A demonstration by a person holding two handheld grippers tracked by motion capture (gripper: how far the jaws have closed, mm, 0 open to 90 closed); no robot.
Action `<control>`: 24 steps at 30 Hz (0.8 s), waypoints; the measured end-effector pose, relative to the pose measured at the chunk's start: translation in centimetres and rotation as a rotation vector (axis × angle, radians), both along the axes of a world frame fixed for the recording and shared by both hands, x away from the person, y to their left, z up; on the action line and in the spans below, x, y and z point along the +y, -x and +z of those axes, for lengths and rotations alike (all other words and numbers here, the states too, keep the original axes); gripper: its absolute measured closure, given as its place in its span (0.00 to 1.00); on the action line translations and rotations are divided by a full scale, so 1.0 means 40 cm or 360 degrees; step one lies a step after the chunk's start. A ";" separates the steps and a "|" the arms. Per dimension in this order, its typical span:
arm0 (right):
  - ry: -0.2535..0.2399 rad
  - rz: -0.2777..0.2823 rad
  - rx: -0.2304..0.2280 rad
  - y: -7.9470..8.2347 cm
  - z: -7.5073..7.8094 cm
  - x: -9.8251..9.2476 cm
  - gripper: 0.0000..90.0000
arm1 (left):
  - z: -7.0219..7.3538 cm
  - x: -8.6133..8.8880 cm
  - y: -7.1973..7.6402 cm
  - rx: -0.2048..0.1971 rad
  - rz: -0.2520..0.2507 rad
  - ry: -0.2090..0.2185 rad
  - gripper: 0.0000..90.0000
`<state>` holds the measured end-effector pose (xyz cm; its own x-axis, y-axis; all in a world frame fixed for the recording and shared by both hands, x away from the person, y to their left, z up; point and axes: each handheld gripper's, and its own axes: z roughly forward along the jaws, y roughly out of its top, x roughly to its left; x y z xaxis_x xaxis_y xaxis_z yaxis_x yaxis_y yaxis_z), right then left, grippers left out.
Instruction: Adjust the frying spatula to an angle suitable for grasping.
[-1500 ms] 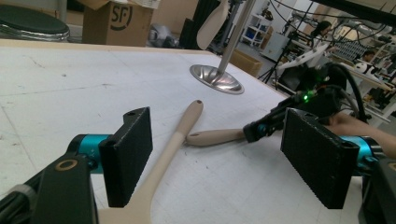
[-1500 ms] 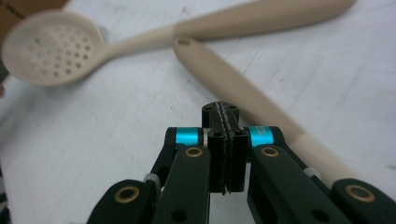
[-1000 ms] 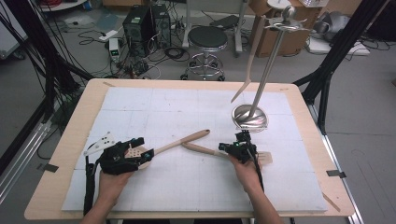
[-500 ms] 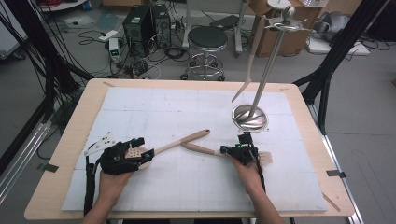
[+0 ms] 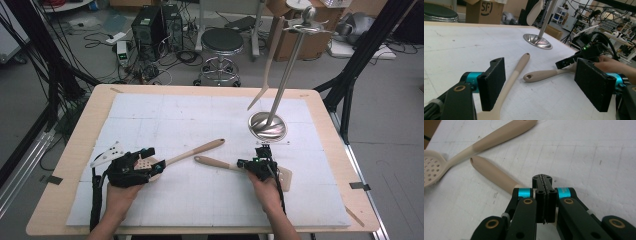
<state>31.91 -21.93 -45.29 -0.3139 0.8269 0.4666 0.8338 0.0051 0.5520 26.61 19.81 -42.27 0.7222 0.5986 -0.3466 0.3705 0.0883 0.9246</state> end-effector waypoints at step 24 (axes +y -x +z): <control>0.0023 -0.0005 0.0027 0.076 0.008 -0.033 1.00 | 0.001 -0.004 0.001 0.0001 -0.0008 -0.0004 0.28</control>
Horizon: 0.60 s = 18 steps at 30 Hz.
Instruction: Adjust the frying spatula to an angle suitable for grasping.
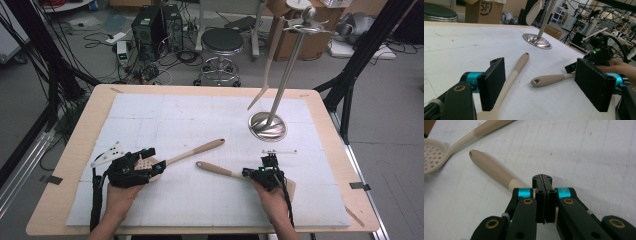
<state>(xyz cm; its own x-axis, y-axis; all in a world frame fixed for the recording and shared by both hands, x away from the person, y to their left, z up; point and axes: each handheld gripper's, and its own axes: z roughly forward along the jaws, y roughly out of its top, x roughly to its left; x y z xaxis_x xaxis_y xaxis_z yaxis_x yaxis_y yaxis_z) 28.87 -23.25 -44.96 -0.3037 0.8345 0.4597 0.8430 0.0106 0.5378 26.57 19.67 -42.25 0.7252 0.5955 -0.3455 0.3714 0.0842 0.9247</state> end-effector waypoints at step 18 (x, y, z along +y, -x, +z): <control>-0.0229 0.0107 -0.0111 0.020 0.044 0.024 1.00 | 0.000 -0.006 -0.001 0.0004 -0.0004 0.0002 0.28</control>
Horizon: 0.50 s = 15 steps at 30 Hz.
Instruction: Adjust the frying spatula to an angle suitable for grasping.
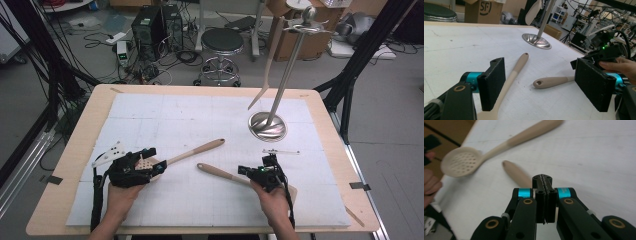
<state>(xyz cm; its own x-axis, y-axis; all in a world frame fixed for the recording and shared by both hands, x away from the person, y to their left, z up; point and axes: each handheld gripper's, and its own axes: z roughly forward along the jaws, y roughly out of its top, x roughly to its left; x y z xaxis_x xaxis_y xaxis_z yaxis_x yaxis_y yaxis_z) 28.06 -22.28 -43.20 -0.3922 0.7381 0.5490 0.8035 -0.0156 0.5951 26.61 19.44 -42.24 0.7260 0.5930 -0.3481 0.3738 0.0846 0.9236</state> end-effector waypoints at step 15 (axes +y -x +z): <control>-0.0049 0.0267 0.0061 -0.026 -0.046 0.200 1.00 | 0.000 0.008 0.001 0.0000 0.0008 0.0000 0.28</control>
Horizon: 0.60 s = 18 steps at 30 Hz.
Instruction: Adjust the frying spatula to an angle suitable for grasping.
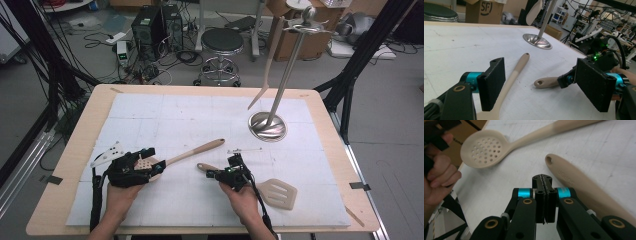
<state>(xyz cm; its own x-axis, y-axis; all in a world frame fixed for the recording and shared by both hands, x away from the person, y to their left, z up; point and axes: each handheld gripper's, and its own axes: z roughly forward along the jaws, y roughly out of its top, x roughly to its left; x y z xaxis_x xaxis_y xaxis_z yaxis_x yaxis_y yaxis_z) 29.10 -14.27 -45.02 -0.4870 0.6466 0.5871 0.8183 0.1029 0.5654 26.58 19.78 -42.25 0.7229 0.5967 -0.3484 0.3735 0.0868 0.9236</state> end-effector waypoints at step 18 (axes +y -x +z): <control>0.0095 0.0028 0.0057 -0.014 -0.041 0.050 1.00 | 0.002 0.001 0.001 -0.0001 0.0005 0.0009 0.28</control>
